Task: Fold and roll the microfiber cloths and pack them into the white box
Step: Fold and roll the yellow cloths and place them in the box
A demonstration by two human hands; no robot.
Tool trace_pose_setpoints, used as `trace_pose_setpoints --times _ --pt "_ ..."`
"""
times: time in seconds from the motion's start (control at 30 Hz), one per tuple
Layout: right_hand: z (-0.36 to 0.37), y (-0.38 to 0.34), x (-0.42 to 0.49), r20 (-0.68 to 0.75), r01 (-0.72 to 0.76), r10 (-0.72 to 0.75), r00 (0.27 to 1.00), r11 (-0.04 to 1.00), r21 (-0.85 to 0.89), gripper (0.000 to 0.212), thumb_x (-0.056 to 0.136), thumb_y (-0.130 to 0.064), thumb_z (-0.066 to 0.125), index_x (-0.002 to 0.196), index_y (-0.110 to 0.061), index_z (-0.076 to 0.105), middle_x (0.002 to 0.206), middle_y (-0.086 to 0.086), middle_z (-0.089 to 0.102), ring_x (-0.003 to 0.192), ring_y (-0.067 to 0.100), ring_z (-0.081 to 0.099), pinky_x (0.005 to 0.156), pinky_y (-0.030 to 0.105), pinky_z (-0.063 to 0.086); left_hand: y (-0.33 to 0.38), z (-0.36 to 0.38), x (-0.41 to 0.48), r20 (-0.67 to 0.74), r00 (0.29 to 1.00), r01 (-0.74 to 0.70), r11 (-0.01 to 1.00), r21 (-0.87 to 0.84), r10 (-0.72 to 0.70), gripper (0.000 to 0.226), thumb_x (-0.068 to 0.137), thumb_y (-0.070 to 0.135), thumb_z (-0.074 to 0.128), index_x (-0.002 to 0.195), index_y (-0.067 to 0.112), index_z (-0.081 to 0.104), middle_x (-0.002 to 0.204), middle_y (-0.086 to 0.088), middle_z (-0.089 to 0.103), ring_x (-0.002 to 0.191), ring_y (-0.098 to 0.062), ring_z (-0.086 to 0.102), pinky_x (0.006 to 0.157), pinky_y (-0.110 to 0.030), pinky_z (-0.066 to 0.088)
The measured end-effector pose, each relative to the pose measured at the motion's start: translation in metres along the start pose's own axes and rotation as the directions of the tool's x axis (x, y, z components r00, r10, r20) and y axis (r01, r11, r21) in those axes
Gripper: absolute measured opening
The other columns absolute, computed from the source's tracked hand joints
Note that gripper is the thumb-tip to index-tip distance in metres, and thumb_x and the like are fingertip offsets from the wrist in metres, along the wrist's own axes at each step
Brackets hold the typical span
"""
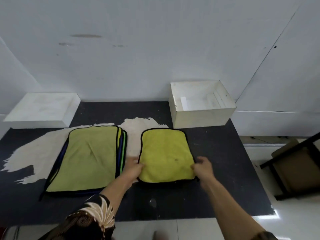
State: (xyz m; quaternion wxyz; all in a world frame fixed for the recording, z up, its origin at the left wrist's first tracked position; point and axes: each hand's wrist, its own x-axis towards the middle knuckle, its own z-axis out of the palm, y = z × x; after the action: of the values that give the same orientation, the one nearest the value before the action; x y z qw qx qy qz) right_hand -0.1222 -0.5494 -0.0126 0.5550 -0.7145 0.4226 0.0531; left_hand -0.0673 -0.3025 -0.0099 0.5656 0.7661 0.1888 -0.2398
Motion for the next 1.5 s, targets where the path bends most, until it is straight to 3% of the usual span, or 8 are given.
trace_pose_setpoints --times 0.2,0.4,0.6,0.83,1.0,1.13,1.27,1.5 --pt "0.002 0.04 0.004 0.01 0.037 -0.036 0.999 0.901 -0.433 0.054 0.086 -0.009 0.058 0.137 -0.012 0.042 0.12 0.014 0.06 0.105 0.032 0.06 0.079 0.034 0.048 -0.057 0.004 0.013 -0.011 0.996 0.084 0.957 0.276 -0.085 0.069 0.083 0.024 0.074 0.137 0.015 0.033 0.124 -0.011 0.054 0.107 -0.026 0.059 0.092 -0.044 0.054" --pt "-0.003 0.045 0.003 0.006 0.068 -0.078 0.997 0.822 -0.566 0.036 0.085 -0.005 0.056 0.118 -0.014 0.045 0.111 0.015 0.06 0.096 0.031 0.059 0.073 0.035 0.047 -0.065 -0.001 0.007 -0.011 0.999 0.039 0.962 0.27 -0.037 0.04 0.086 0.004 0.066 0.117 0.013 0.043 0.122 -0.012 0.054 0.1 -0.025 0.061 0.066 -0.031 0.058" --pt "-0.014 0.05 -0.009 -0.012 0.043 -0.065 0.998 0.776 -0.629 0.015 0.087 -0.006 0.051 0.102 -0.009 0.053 0.103 0.013 0.061 0.085 0.027 0.055 0.069 0.031 0.042 -0.069 -0.012 -0.005 0.16 0.986 -0.111 0.863 0.492 0.036 0.027 0.092 0.0 0.049 0.1 0.02 0.064 0.112 -0.004 0.058 0.095 -0.023 0.065 0.085 -0.037 0.058" --pt "-0.02 0.054 -0.024 0.059 0.128 -0.124 0.991 0.677 -0.724 0.025 0.087 -0.002 0.047 0.108 -0.012 0.057 0.107 0.012 0.06 0.088 0.027 0.056 0.071 0.032 0.046 -0.072 -0.019 -0.015 0.327 0.935 -0.341 0.604 0.721 0.138 0.051 0.082 0.023 0.076 0.13 0.023 0.056 0.13 -0.001 0.055 0.118 -0.019 0.054 0.1 -0.03 0.045" --pt "-0.012 0.059 -0.037 0.048 0.16 -0.211 0.976 0.554 -0.817 0.027 0.089 -0.011 0.05 0.115 -0.009 0.058 0.126 0.014 0.043 0.107 0.036 0.051 0.088 0.039 0.047 -0.081 -0.02 -0.032 0.314 0.876 -0.403 0.199 0.893 0.365 0.05 0.082 0.038 0.074 0.126 0.023 0.056 0.117 -0.002 0.045 0.1 -0.02 0.052 0.081 -0.034 0.053" --pt "-0.005 0.065 -0.041 0.331 0.472 -0.496 0.802 0.187 -0.862 0.044 0.078 -0.049 0.067 0.11 -0.02 0.063 0.12 0.007 0.05 0.105 0.029 0.048 0.084 0.041 0.045 -0.082 -0.013 -0.035 0.465 0.743 -0.506 -0.051 0.861 0.481 0.059 0.06 0.019 0.088 0.115 0.019 0.066 0.116 -0.006 0.055 0.099 -0.023 0.054 0.08 -0.035 0.053" --pt "-0.004 0.081 -0.039 0.597 0.675 -0.437 0.673 0.033 -0.737 0.048 0.082 -0.057 0.057 0.116 -0.023 0.058 0.12 0.002 0.049 0.11 0.025 0.049 0.091 0.038 0.045 -0.082 -0.007 -0.031 0.61 0.636 -0.602 -0.191 0.775 0.473 0.068 0.035 0.008 0.092 0.099 0.022 0.074 0.095 0.0 0.066 0.083 -0.019 0.064 0.066 -0.032 0.057" --pt "0.002 0.107 -0.036 0.553 0.693 -0.582 0.596 0.025 -0.721 0.028 0.066 -0.011 0.068 0.092 -0.018 0.059 0.096 0.004 0.055 0.08 0.024 0.056 0.064 0.034 0.051 -0.094 0.017 -0.04 0.439 0.718 -0.517 -0.008 0.856 0.54 0.038 0.043 0.014 0.095 0.076 0.017 0.076 0.072 -0.001 0.061 0.043 -0.017 0.056 0.032 -0.026 0.042"
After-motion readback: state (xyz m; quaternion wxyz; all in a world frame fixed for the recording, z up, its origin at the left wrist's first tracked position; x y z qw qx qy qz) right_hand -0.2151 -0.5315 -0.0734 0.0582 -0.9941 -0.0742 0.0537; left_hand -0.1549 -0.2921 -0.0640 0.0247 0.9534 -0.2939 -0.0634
